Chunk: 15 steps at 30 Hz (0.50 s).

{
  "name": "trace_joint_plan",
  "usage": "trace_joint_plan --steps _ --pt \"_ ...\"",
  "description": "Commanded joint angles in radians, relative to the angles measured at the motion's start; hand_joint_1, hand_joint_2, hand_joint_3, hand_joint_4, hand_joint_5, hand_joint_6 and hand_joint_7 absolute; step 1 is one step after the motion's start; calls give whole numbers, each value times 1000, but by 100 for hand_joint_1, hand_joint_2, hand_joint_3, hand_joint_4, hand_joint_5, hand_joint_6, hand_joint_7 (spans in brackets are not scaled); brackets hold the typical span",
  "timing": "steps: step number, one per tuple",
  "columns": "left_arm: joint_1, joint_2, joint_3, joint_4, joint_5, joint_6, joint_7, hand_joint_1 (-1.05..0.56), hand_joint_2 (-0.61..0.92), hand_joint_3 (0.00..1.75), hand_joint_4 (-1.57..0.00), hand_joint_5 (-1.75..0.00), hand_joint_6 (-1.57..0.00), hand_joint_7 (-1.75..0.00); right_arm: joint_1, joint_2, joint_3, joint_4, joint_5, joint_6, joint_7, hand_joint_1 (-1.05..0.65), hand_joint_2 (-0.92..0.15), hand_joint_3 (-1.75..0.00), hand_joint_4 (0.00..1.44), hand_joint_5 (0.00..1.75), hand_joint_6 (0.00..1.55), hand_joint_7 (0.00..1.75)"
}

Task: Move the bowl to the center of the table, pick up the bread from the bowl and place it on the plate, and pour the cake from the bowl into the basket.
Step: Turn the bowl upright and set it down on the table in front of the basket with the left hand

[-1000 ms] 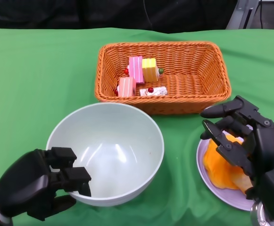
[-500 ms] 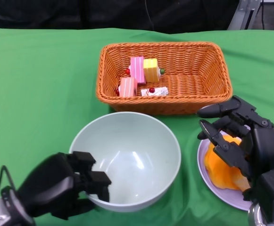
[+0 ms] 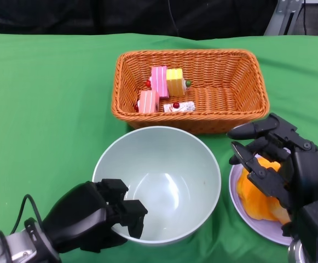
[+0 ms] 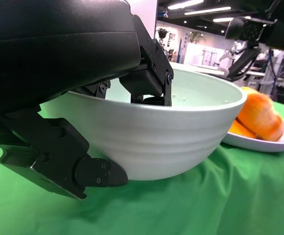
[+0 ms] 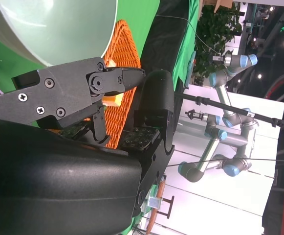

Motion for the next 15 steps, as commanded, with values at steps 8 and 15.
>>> trace_joint_plan --steps 8,15 --pt "14 -1 -47 -53 12 187 -36 -25 80 0 -86 -100 -119 -9 4 -5 -2 27 7 -36 -1 -19 -92 -23 79 134 73 102" --pt "43 34 -38 -137 -35 203 -133 -42 83 0 -89 -8 -87 0 -1 -5 -1 39 5 -34 0 -20 -92 -24 78 132 71 104"
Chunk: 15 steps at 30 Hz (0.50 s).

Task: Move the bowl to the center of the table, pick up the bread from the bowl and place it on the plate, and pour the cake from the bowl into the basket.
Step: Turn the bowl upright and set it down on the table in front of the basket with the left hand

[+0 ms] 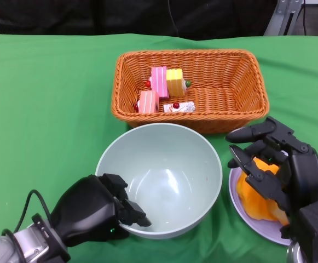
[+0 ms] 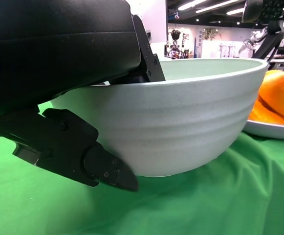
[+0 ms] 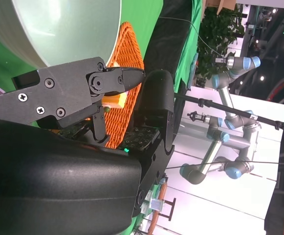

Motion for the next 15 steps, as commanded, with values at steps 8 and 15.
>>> trace_joint_plan --steps 8,15 --pt "126 90 48 -274 -62 119 -277 -90 92 4 -31 0 -38 0 -6 -1 -6 21 3 -34 -11 -19 -92 -21 80 131 73 103" --pt "190 87 92 -372 -87 146 -314 -105 92 14 -5 0 -16 0 -2 -3 -3 16 6 -28 -3 -20 -92 -24 79 132 71 105"
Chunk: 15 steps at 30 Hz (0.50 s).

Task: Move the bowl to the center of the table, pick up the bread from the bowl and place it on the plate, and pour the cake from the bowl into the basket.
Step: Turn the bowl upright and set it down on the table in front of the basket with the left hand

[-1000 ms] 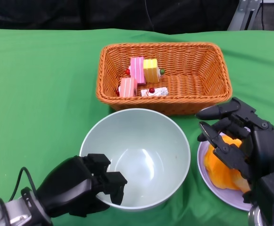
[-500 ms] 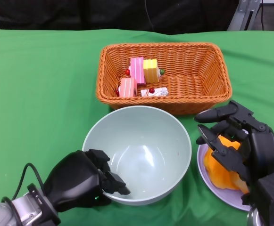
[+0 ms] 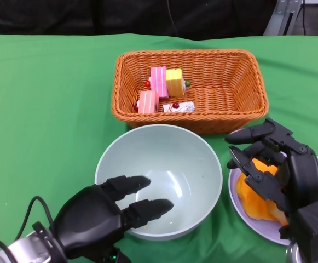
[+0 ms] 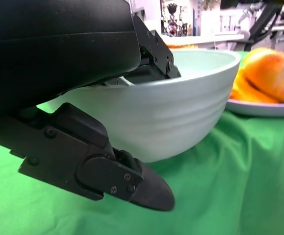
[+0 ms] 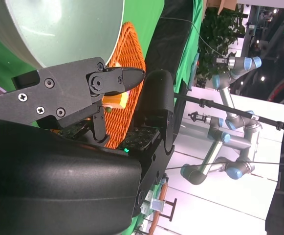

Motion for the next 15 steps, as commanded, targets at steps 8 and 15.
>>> trace_joint_plan --steps 8,15 --pt "61 -12 53 -45 6 60 18 -105 92 22 0 0 -7 0 4 -5 1 5 6 -22 -3 -20 -92 -22 79 132 71 106" --pt "87 -45 63 -52 33 133 69 -105 92 28 0 0 0 0 2 -1 1 15 8 -25 -5 -21 -92 -20 78 132 72 105"
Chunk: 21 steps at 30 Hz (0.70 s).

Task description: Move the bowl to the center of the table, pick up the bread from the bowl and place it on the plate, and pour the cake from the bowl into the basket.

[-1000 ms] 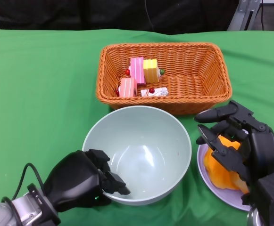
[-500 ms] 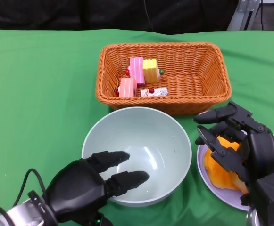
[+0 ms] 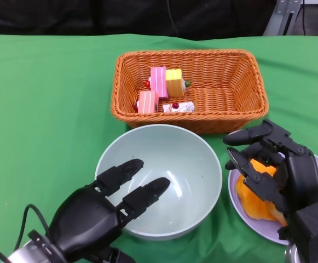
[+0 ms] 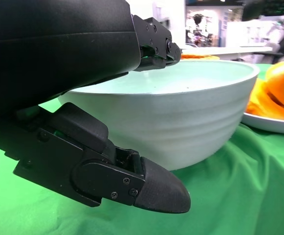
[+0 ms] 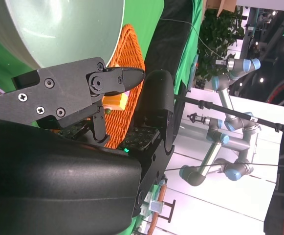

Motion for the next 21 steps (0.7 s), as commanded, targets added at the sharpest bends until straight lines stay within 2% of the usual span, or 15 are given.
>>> trace_joint_plan --steps 1,3,5,7,10,12,13,15,18,21 --pt "13 -5 11 -4 13 23 48 -105 92 29 0 0 0 0 1 -4 -4 8 16 -14 1 -21 -92 -21 78 132 71 105" --pt "5 -16 16 24 -10 -17 101 -105 92 31 0 0 0 0 -1 -7 -5 15 14 -22 1 -21 -92 -21 77 133 71 105" --pt "-23 -36 28 101 -79 -140 184 -105 92 34 0 0 0 0 -4 -7 -5 22 10 -29 -4 -21 -92 -21 77 133 71 105" --pt "-52 -67 53 189 -189 -276 215 -101 92 37 0 0 -5 -2 -3 -6 -5 22 12 -28 -3 -21 -92 -21 77 134 71 105" --pt "-92 -112 88 314 -390 -455 147 -79 92 33 -13 -6 -19 -6 -2 -5 -5 23 1 -23 -11 -22 -92 -21 77 135 71 106" --pt "-107 -125 103 358 -446 -513 107 -72 92 30 -17 -8 -23 -6 -1 -5 -5 23 -4 -24 -15 -22 -92 -21 77 135 71 106" --pt "-115 -150 108 371 -622 -527 0 -67 92 29 -23 -10 -28 -8 -2 -5 -4 30 0 -32 -10 -21 -92 -21 77 135 71 106" --pt "-132 -195 124 382 -916 -543 -173 -51 92 24 -46 -17 -50 -9 -2 -3 -5 43 16 -47 -3 -19 -92 -21 76 135 71 106" --pt "-144 -234 160 357 -1120 -523 -307 -42 92 22 -64 -25 -64 -10 -2 -4 -6 52 21 -53 -1 -19 -92 -21 75 135 72 105" --pt "-129 -277 199 281 -1323 -423 -474 -32 92 17 -73 -32 -74 -12 -3 -8 -5 58 26 -55 6 -19 -92 -21 74 136 71 105"
